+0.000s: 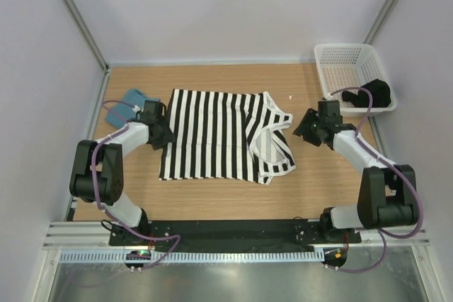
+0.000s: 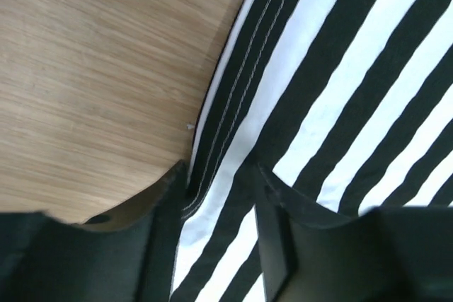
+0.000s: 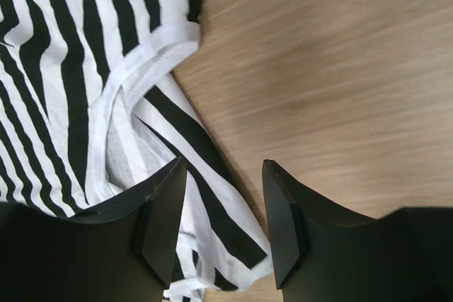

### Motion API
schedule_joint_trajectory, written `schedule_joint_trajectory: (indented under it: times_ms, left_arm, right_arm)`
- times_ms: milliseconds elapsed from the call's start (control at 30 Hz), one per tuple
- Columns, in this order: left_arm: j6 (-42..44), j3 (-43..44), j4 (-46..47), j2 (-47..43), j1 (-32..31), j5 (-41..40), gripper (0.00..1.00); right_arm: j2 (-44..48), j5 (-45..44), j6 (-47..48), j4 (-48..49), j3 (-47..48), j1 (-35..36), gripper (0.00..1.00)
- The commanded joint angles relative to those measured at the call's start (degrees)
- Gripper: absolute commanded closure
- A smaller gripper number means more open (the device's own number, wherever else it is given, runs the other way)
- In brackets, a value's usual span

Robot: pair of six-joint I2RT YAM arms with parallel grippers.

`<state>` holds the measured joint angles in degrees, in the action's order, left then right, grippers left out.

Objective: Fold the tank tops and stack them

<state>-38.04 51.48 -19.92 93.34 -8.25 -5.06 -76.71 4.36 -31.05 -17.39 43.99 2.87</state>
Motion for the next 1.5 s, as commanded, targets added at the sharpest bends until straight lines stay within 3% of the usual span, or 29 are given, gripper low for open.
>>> schedule_joint_trajectory:
  times_ms: [0, 67, 167, 333, 500, 700, 733, 833, 1033, 1233, 1400, 1467]
  left_arm:
    - [1.0, -2.0, -3.6, -3.5, -0.4, -2.4, 0.50]
    - [0.6, -3.0, -3.6, -5.9, -0.4, -3.0, 0.41]
    - [-0.4, -4.7, -3.8, -11.1, -1.8, -5.0, 0.38]
    - [-2.1, -6.4, -4.0, -20.2, -6.2, -7.9, 0.38]
    - [-2.2, -6.1, -4.3, -22.6, -10.9, -6.4, 0.38]
    - [-0.6, -6.8, -0.9, -16.6, -15.3, -2.5, 0.39]
    - [-0.3, -6.8, -0.5, -15.0, -15.2, -1.6, 0.39]
    - [0.9, -6.9, 0.6, -10.3, -15.2, -0.1, 0.40]
    - [1.9, -7.5, 3.3, -5.2, -15.2, 1.1, 0.41]
    - [2.1, -4.7, 1.9, 1.2, -15.2, 2.2, 0.42]
    - [1.9, -4.3, 2.0, 2.4, -15.3, 2.2, 0.43]
    - [2.0, -4.3, 1.9, 2.5, -15.2, 2.2, 0.43]
  right_arm:
    - [-5.5, -0.2, -0.1, 4.4, 7.1, 3.6, 0.46]
    - [-9.6, -2.4, 0.8, 3.6, 9.5, 4.9, 0.46]
    - [-14.2, -7.6, 1.5, 1.4, 14.0, 7.1, 0.48]
    - [-19.1, -11.2, 0.5, 1.5, 17.7, 8.5, 0.56]
    - [-22.3, -14.7, -0.1, 3.1, 18.9, 8.8, 0.61]
    - [-25.4, -15.5, -0.9, 4.3, 21.1, 8.8, 0.63]
    - [-26.0, -16.2, -0.9, 4.3, 21.5, 8.8, 0.73]
    - [-26.7, -21.1, -0.9, 3.2, 22.7, 8.8, 0.85]
    - [-27.8, -23.8, -0.7, 3.5, 24.5, 7.3, 0.94]
    - [-30.0, -26.4, -1.0, 2.8, 26.4, 4.7, 0.96]
    - [-32.0, -25.9, -1.6, 3.1, 28.1, 1.5, 0.91]
    - [-32.8, -25.7, -1.4, 3.1, 29.8, 0.9, 0.83]
